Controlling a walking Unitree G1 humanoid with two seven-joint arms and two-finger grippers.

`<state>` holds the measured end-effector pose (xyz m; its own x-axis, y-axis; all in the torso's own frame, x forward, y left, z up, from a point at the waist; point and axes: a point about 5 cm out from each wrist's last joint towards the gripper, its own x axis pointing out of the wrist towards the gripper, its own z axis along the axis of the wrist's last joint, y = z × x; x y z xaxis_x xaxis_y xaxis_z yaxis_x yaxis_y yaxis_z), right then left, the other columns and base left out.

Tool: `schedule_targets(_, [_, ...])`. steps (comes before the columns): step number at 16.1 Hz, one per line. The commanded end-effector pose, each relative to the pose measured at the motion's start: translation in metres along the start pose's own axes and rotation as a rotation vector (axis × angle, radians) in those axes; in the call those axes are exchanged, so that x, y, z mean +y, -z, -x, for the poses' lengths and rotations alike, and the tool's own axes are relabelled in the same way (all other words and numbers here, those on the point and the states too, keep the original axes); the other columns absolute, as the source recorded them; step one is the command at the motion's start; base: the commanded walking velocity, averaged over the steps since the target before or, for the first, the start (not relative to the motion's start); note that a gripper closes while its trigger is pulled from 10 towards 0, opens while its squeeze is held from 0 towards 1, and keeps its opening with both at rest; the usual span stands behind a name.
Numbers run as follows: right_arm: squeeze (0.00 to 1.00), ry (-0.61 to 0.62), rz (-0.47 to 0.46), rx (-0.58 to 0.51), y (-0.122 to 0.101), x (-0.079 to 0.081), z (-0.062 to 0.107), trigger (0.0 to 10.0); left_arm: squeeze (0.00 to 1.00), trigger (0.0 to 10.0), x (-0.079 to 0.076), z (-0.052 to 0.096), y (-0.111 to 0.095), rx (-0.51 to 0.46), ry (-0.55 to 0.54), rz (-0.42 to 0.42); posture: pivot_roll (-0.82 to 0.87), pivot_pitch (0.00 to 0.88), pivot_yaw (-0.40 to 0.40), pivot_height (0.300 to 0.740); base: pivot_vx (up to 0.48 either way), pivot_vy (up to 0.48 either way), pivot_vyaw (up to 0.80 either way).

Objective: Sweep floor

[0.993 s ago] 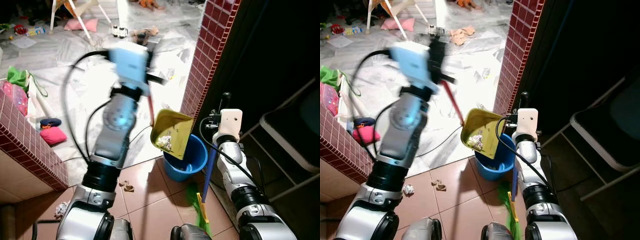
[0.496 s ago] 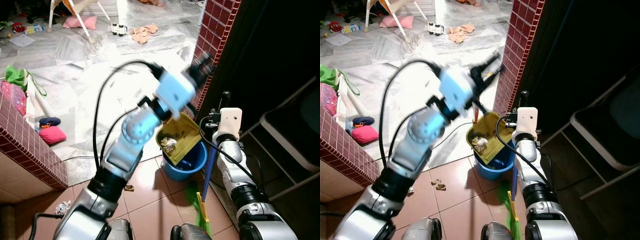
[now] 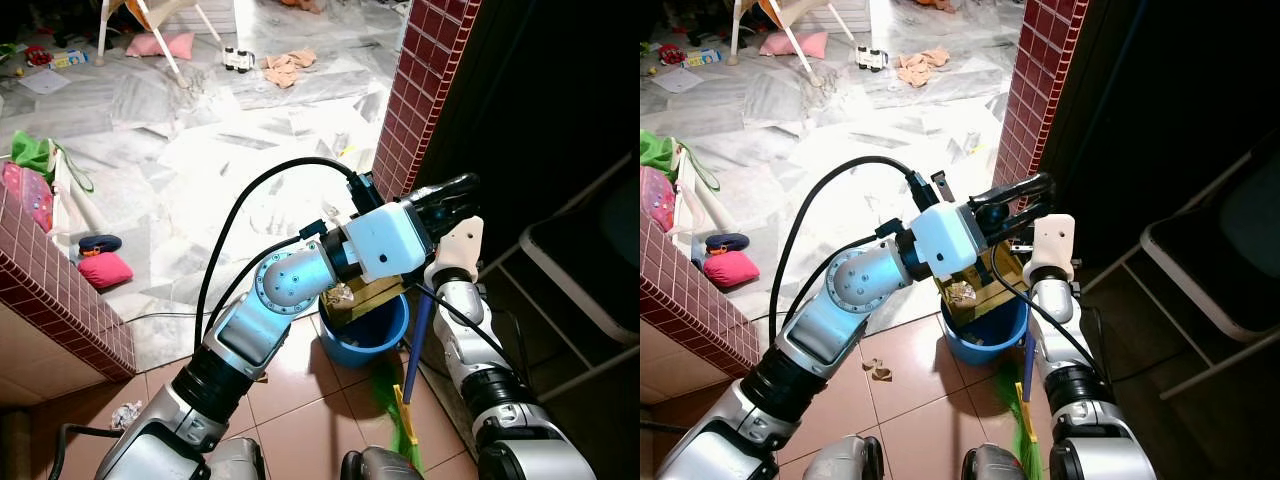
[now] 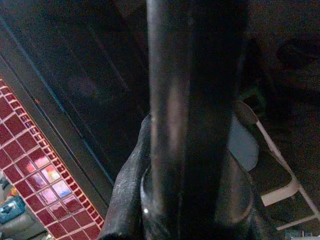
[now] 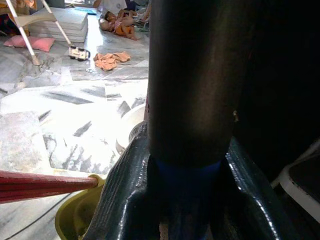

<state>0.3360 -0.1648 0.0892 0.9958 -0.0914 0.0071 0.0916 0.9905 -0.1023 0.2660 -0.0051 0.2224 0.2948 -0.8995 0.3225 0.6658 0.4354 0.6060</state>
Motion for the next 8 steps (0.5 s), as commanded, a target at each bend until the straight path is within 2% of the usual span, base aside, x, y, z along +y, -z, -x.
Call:
schedule_targets(1, [0.0, -0.003, 0.0, -0.039, -0.009, 0.001, -0.004, 10.0, 0.0, 10.0, -0.001, -0.001, -0.003, 0.007, 0.047, -0.065, 0.0, 0.052, -0.032, 0.74, 0.0, 0.0, 0.0])
schedule_targets(2, [0.0, -0.004, 0.0, -0.039, -0.009, 0.001, -0.004, 10.0, 0.0, 10.0, -0.002, -0.001, -0.003, 0.008, 0.058, -0.073, 0.0, 0.053, -0.033, 0.74, 0.0, 0.0, 0.0])
schedule_targets(3, [0.0, -0.002, 0.001, -0.044, -0.009, 0.0, -0.004, 10.0, 0.0, 10.0, 0.005, -0.001, -0.004, 0.014, 0.051, -0.104, 0.0, 0.053, -0.033, 0.74, 0.0, 0.0, 0.0])
schedule_targets(4, [0.0, 0.001, 0.002, -0.049, -0.01, 0.0, -0.004, 10.0, 0.0, 10.0, 0.018, 0.0, -0.003, 0.023, 0.013, -0.136, 0.0, 0.053, -0.035, 0.74, 0.0, 0.0, 0.0])
schedule_targets(5, [0.0, 0.0, 0.003, -0.049, -0.01, 0.0, -0.004, 10.0, 0.0, 10.0, 0.02, 0.0, -0.003, 0.023, 0.016, -0.141, 0.0, 0.053, -0.035, 0.74, 0.0, 0.0, 0.0])
schedule_targets(7, [0.0, -0.004, 0.005, -0.049, -0.011, 0.002, -0.005, 10.0, 0.0, 10.0, -0.004, -0.006, -0.009, -0.012, 0.099, -0.115, 0.0, 0.062, -0.033, 0.74, 0.0, 0.0, 0.0])
schedule_targets(8, [0.0, -0.001, 0.005, -0.055, -0.012, 0.001, -0.005, 10.0, 0.0, 10.0, -0.003, -0.006, -0.008, -0.011, 0.076, -0.1, 0.0, 0.062, -0.033, 0.74, 0.0, 0.0, 0.0])
